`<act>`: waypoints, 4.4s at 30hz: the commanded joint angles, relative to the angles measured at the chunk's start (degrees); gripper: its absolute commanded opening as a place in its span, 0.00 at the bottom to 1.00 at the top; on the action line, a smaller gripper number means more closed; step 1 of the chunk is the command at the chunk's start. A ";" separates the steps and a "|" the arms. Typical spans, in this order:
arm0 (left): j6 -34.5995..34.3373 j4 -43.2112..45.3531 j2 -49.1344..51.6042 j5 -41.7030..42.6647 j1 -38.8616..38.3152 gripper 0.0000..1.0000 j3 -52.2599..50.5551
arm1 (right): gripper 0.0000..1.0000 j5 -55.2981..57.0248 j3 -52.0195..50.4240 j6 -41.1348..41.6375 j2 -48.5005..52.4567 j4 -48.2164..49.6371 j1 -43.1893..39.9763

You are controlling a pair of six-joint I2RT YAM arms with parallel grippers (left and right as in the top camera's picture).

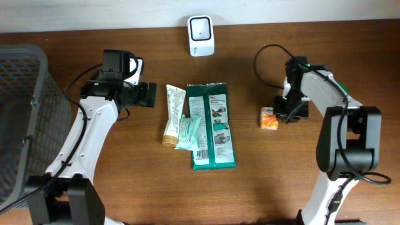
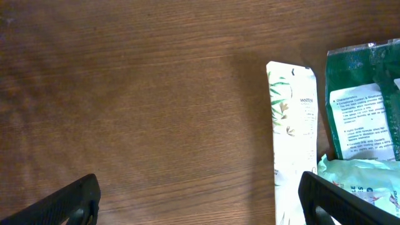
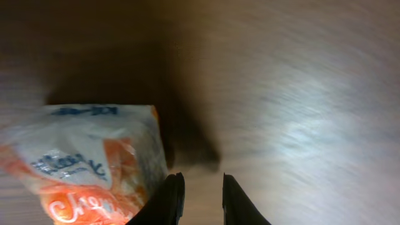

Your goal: Scan the item barcode

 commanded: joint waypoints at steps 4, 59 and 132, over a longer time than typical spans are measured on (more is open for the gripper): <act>0.70 -0.04 -0.26 0.02 0.09 0.99 0.61 | 0.20 -11.54 1.84 -5.62 -0.87 4.81 2.64; 0.70 -0.04 -0.26 0.02 0.09 0.99 0.61 | 0.04 -85.40 -2.21 -22.86 -3.82 1.18 2.56; 0.70 -0.04 -0.26 0.02 0.09 0.99 0.61 | 0.04 25.20 32.72 -43.69 21.44 56.43 24.22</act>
